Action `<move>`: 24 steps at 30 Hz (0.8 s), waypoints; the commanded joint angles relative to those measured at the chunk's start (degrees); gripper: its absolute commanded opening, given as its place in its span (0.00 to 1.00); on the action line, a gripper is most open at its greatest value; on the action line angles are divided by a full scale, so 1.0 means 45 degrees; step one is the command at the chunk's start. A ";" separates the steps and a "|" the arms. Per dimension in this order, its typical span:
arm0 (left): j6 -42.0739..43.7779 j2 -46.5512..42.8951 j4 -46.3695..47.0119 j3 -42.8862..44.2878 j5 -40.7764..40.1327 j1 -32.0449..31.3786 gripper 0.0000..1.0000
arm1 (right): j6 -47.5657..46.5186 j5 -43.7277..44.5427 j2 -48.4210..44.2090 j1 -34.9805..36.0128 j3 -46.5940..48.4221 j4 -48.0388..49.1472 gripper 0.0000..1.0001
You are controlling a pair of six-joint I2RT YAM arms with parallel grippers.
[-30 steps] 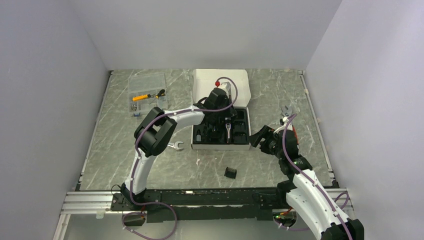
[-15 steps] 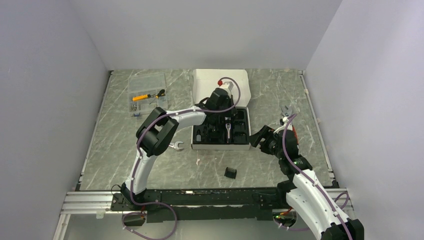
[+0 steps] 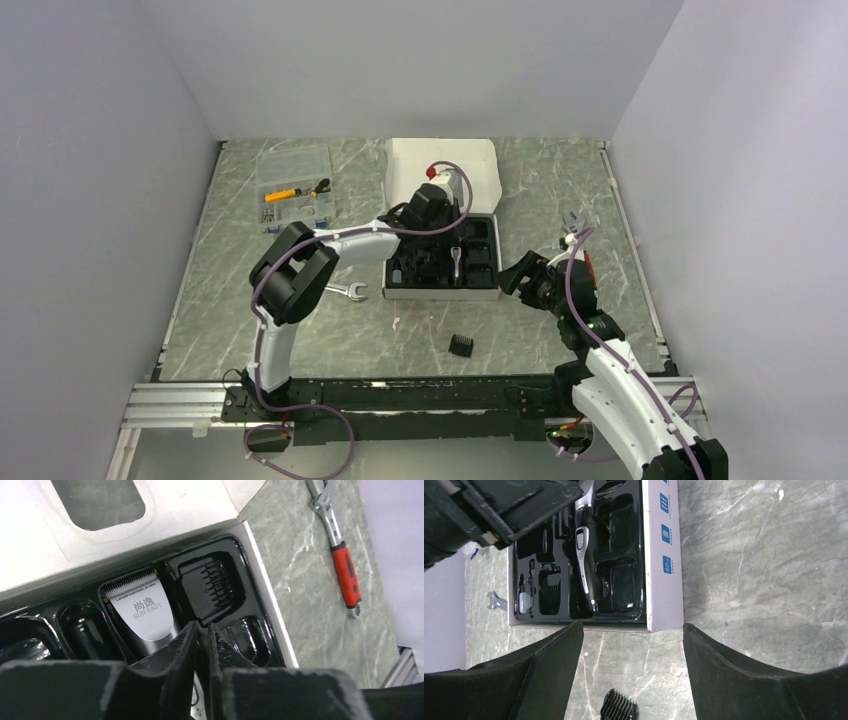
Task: Sort the hair-cutting tools
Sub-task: Place the haircut tool in the storage box.
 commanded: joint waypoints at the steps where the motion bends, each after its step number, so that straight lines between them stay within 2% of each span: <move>1: -0.0407 -0.1360 0.0045 -0.0004 0.0047 0.0003 0.23 | 0.0124 -0.0070 -0.0136 -0.0030 -0.0004 0.0298 0.75; 5: -0.1076 -0.0835 -0.0432 0.0547 0.0760 0.0182 0.34 | 0.0142 -0.0151 -0.0044 -0.0028 -0.0029 0.0417 0.76; 8: -0.2039 -0.0301 -0.0053 0.0500 0.1568 0.0565 0.43 | 0.0118 -0.0197 0.0006 -0.0032 0.0008 0.0442 0.76; 11: -0.2825 0.0050 0.0450 0.0299 0.2107 0.0920 0.47 | 0.0041 -0.0186 0.0010 -0.0021 0.0086 0.0389 0.76; 24: -0.3504 0.0779 0.1458 0.0256 0.3027 0.1269 0.45 | 0.0016 -0.0275 0.0412 -0.0032 0.0170 0.0712 0.77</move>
